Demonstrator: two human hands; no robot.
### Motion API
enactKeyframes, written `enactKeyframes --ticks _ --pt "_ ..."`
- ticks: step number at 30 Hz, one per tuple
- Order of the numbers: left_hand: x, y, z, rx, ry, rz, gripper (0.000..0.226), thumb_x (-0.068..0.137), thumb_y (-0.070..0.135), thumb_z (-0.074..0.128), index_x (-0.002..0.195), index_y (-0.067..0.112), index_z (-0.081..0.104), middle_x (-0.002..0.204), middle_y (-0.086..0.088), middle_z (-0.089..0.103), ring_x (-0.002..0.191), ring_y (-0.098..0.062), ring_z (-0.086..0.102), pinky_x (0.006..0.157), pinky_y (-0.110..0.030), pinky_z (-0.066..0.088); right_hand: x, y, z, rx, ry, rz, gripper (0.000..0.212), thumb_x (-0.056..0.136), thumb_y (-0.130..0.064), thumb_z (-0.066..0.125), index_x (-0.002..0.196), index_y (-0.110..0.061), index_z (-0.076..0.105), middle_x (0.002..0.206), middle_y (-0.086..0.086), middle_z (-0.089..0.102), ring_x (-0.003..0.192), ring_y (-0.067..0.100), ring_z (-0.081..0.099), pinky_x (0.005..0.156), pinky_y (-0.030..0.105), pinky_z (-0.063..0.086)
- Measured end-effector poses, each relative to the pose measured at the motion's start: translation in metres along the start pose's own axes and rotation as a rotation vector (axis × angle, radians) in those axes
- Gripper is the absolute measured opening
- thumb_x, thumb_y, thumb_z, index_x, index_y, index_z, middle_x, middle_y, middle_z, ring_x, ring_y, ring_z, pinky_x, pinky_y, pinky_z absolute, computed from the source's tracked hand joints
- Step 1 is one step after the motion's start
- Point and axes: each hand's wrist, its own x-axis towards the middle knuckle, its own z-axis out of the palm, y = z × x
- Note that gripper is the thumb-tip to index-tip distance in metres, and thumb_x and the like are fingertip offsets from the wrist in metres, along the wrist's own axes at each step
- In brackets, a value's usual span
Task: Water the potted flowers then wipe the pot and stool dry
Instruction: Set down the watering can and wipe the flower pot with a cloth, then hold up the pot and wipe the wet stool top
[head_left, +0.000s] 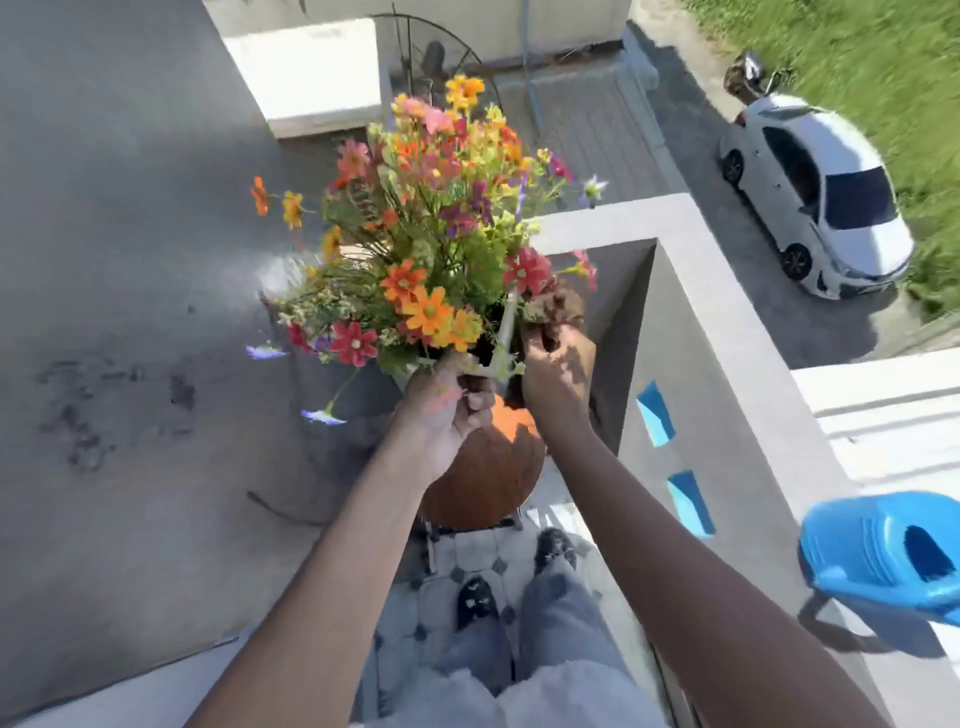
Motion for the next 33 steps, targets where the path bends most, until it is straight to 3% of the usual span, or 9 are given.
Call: enactKeyframes --ticks 4,7,12,14,19,23,26,29,33 --pt "0.039 0.011 -0.014 0.007 0.076 -0.009 0.032 0.101 0.013 0.035 0.071 0.012 0.045 0.056 -0.001 0.044 0.031 -0.006 0.037 0.032 -0.016 0.024 0.004 0.028 0.021 -0.043 0.015 0.013 0.013 0.091 -0.026 0.063 0.097 -0.014 0.064 0.092 0.001 0.068 0.085 0.013 0.062 0.074 0.02 0.048" --pt "0.061 0.004 -0.032 -0.015 0.102 -0.015 0.031 0.098 0.009 0.032 0.07 0.014 0.043 0.049 0.004 0.047 0.033 -0.006 0.037 0.033 -0.016 0.024 0.0 0.046 0.027 -0.115 -0.163 0.05 0.01 0.092 -0.025 0.063 0.098 -0.017 0.066 0.082 -0.009 0.066 0.075 0.008 0.061 0.069 0.021 0.044" --pt "0.09 0.005 -0.051 -0.074 0.189 -0.036 0.031 0.096 0.008 0.03 0.068 0.017 0.039 0.049 0.003 0.041 0.033 -0.008 0.034 0.034 -0.014 0.022 0.027 0.103 0.052 -0.327 -0.282 0.1 0.035 0.092 -0.042 0.051 0.102 -0.014 0.068 0.097 0.001 0.067 0.095 0.022 0.061 0.083 0.028 0.042" --pt "0.097 0.007 -0.054 -0.075 0.212 -0.015 0.03 0.097 0.009 0.031 0.07 0.015 0.042 0.05 0.001 0.044 0.033 -0.008 0.036 0.033 -0.016 0.024 0.024 0.116 0.066 -0.351 -0.308 0.177 0.027 0.094 -0.033 0.058 0.103 -0.01 0.068 0.095 0.004 0.066 0.087 0.017 0.056 0.08 0.029 0.041" --pt "0.118 0.018 -0.062 -0.034 0.247 0.034 0.028 0.099 0.014 0.029 0.074 0.015 0.042 0.045 0.004 0.047 0.034 -0.007 0.038 0.033 -0.017 0.025 -0.001 0.137 0.123 -0.37 -0.522 -0.111 0.022 0.081 0.001 0.064 0.102 0.0 0.068 0.098 0.017 0.063 0.087 0.025 0.057 0.074 0.024 0.04" --pt "0.129 0.029 -0.061 -0.043 0.275 0.097 0.029 0.1 0.017 0.029 0.073 0.015 0.041 0.045 0.003 0.049 0.033 -0.007 0.041 0.033 -0.017 0.026 -0.025 0.176 0.162 -0.641 -0.883 -0.501 0.049 0.086 0.0 0.058 0.134 -0.008 0.056 0.121 0.017 0.052 0.112 0.035 0.049 0.077 0.039 0.051" --pt "0.136 0.036 -0.06 -0.095 0.25 0.094 0.032 0.101 0.016 0.027 0.072 0.013 0.041 0.042 0.003 0.048 0.031 -0.008 0.041 0.032 -0.015 0.026 -0.026 0.208 0.162 -0.829 -0.984 -0.682 0.046 0.088 -0.008 0.047 0.133 -0.01 0.057 0.118 0.015 0.052 0.106 0.034 0.045 0.073 0.044 0.054" --pt "0.143 0.038 -0.064 -0.074 0.259 0.087 0.036 0.101 0.017 0.027 0.069 0.012 0.043 0.042 0.002 0.049 0.032 -0.008 0.04 0.033 -0.016 0.025 -0.016 0.23 0.154 -0.923 -0.912 -0.798 0.043 0.086 -0.021 0.055 0.129 -0.018 0.06 0.121 0.009 0.052 0.103 0.031 0.045 0.074 0.042 0.05" --pt "0.147 0.038 -0.069 -0.041 0.261 0.081 0.037 0.101 0.018 0.026 0.07 0.012 0.045 0.043 0.003 0.048 0.034 -0.007 0.039 0.035 -0.018 0.024 0.051 0.241 0.121 -0.981 -0.622 -0.626 0.042 0.091 -0.03 0.052 0.133 -0.031 0.055 0.134 0.006 0.045 0.121 0.031 0.036 0.092 0.046 0.044"
